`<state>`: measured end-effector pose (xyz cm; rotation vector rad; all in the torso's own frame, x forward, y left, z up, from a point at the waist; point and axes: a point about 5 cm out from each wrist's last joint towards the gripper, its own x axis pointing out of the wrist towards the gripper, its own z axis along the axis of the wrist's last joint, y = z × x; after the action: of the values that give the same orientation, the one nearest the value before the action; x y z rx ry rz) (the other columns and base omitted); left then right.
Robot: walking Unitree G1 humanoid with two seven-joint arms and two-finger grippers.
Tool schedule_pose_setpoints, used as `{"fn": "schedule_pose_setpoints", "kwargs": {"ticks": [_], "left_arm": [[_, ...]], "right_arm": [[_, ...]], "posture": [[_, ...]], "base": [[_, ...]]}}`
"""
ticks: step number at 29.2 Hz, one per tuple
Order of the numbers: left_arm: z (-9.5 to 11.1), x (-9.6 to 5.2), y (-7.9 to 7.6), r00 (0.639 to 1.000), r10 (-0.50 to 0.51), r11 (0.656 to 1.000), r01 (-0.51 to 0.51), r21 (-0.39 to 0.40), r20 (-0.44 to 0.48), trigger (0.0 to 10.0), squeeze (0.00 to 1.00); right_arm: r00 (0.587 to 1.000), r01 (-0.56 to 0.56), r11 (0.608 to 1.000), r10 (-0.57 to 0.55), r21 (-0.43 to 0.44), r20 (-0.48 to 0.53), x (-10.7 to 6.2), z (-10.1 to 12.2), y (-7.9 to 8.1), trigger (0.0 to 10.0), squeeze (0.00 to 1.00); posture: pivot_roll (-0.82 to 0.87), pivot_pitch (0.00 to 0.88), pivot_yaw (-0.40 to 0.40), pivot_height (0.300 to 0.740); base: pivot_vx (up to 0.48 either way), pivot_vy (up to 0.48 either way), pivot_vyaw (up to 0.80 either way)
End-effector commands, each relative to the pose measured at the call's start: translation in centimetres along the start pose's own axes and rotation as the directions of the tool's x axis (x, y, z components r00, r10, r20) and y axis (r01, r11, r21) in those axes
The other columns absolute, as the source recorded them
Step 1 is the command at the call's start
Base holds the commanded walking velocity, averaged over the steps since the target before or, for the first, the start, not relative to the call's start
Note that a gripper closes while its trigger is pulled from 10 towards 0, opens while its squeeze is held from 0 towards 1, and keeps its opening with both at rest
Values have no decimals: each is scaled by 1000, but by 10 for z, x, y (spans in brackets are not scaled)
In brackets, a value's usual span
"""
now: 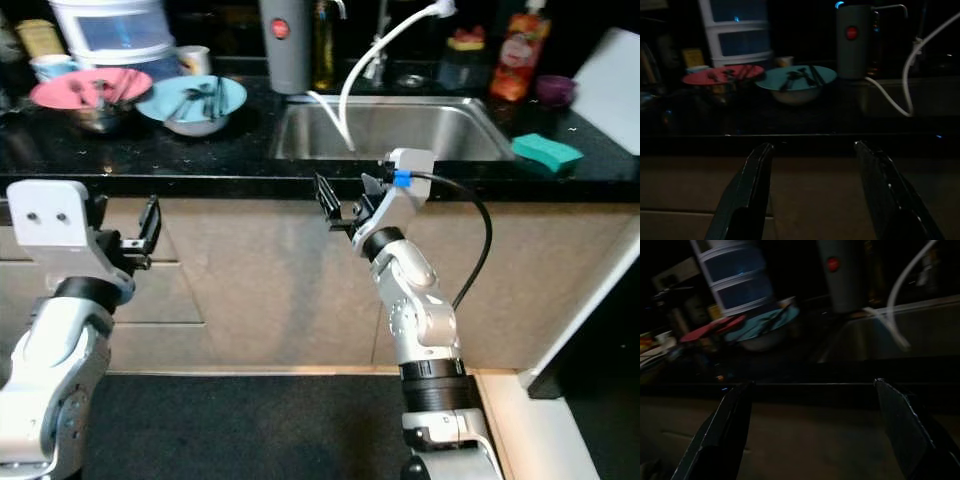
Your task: Kitchen organization
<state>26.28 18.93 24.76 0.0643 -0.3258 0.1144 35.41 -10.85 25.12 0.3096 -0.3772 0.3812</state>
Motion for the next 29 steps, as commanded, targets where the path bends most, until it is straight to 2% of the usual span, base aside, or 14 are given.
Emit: {"fn": "schedule_pose_setpoints", "kwargs": {"ticks": [1, 8, 19, 29], "left_arm": [[0, 1, -1, 1000, 1, 1000, -1, 18, -4, 10000, 0], [5, 5, 1, 1000, 23, 999, -24, 38, 20, 10000, 0], [8, 2, -5, 997, -61, 998, 61, 16, 41, 10000, 0], [9, 2, -6, 997, -67, 998, 67, 14, 46, 10000, 0]], "right_arm": [[1000, 1, 1000, -1, -1, -13, 0, -1, -1, 10000, 0], [1000, 1, 1000, -1, 0, -6, 1, 1, 0, 10000, 0], [1000, 12, 1000, -12, 1, 13, 3, 4, 0, 10000, 0], [1000, 13, 1000, -13, 3, 25, 5, 6, 2, 10000, 0]], "posture": [[42, 78, -7, 740], [44, 78, -8, 740], [49, 80, -7, 740], [49, 78, -6, 740]], "base": [[0, 0, 0], [0, 0, 0], [0, 0, 0], [282, 0, 0]]}}
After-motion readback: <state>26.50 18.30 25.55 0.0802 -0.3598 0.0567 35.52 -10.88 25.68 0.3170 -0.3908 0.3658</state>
